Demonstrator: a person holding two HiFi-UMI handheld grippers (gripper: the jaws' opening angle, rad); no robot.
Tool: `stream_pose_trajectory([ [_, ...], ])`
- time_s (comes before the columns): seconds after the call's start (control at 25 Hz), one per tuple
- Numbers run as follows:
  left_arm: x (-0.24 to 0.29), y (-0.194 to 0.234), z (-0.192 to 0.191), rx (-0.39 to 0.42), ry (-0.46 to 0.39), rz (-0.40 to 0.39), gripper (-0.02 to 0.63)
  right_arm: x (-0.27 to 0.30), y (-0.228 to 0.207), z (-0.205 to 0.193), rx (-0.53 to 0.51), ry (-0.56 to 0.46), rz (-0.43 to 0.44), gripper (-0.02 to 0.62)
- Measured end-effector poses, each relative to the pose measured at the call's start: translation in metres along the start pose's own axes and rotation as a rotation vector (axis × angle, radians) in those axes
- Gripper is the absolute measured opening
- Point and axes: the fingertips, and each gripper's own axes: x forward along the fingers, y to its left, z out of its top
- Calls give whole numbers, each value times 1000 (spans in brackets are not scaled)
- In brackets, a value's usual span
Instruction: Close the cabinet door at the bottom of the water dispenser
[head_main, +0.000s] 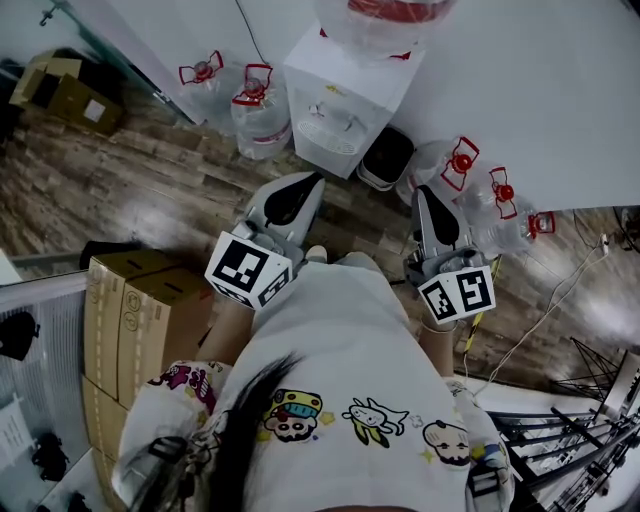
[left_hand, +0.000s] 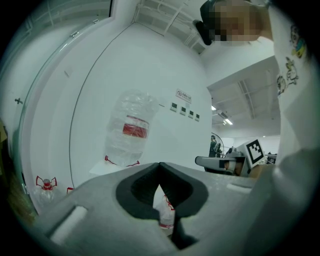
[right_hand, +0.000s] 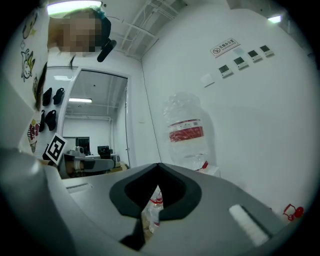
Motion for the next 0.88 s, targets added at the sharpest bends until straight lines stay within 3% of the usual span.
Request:
stream_pose_trajectory([
  [0.88,-12,3,4,4,-19,21,0,0,15,6,-8,-8,24,9],
])
